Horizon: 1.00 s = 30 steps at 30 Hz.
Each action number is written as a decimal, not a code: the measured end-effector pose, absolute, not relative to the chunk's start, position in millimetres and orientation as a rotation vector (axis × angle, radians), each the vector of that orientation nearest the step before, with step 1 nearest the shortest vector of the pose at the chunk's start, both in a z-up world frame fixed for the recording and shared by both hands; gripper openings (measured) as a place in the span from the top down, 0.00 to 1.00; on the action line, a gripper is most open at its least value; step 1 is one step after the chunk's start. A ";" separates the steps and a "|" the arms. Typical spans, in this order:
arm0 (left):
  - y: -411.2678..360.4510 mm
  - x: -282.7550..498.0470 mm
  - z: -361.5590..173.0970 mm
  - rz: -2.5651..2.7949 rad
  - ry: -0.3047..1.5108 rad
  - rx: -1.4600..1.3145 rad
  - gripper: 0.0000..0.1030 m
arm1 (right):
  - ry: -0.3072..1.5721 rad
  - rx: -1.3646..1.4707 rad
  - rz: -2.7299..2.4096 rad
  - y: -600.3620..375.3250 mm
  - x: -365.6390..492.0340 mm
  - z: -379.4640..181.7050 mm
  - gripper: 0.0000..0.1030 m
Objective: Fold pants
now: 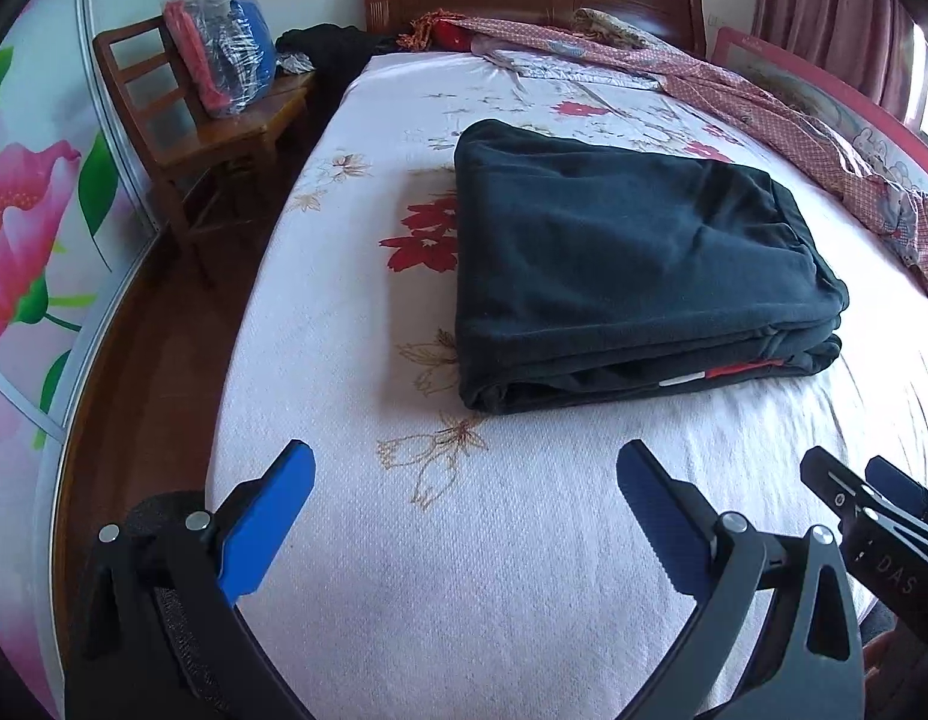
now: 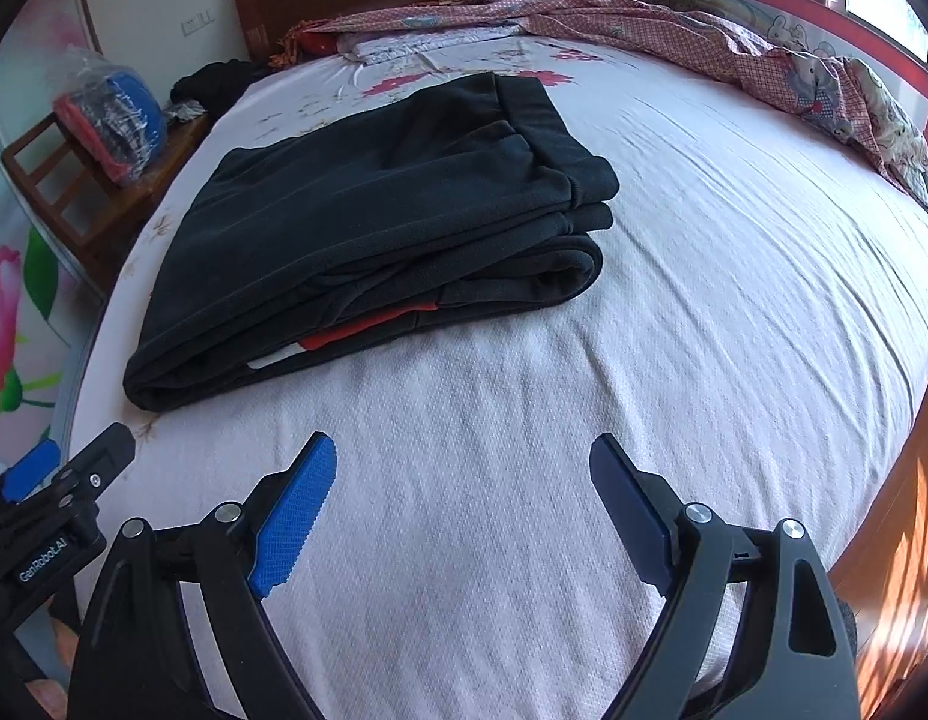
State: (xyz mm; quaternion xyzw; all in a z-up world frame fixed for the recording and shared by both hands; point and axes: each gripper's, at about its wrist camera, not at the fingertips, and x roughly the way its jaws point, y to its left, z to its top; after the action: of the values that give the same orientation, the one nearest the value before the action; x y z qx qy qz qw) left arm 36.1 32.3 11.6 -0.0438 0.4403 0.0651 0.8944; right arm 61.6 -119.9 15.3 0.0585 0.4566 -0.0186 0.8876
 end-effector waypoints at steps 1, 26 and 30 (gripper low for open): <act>31.5 35.9 11.3 0.132 0.913 -0.091 0.02 | 0.946 0.111 -0.042 -118.4 61.2 14.5 0.17; 22.4 34.2 6.6 0.099 0.943 -0.076 0.02 | 0.938 0.125 -0.013 -117.9 61.5 19.9 0.17; 21.9 34.2 7.0 0.099 0.942 -0.073 0.02 | 0.941 0.124 -0.010 -117.4 61.5 19.7 0.17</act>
State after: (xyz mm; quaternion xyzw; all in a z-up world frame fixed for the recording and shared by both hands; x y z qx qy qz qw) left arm 34.2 21.9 7.0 -0.0351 0.4535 0.0476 0.8893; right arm 61.5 -117.4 19.7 0.0596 0.4532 -0.0050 0.8894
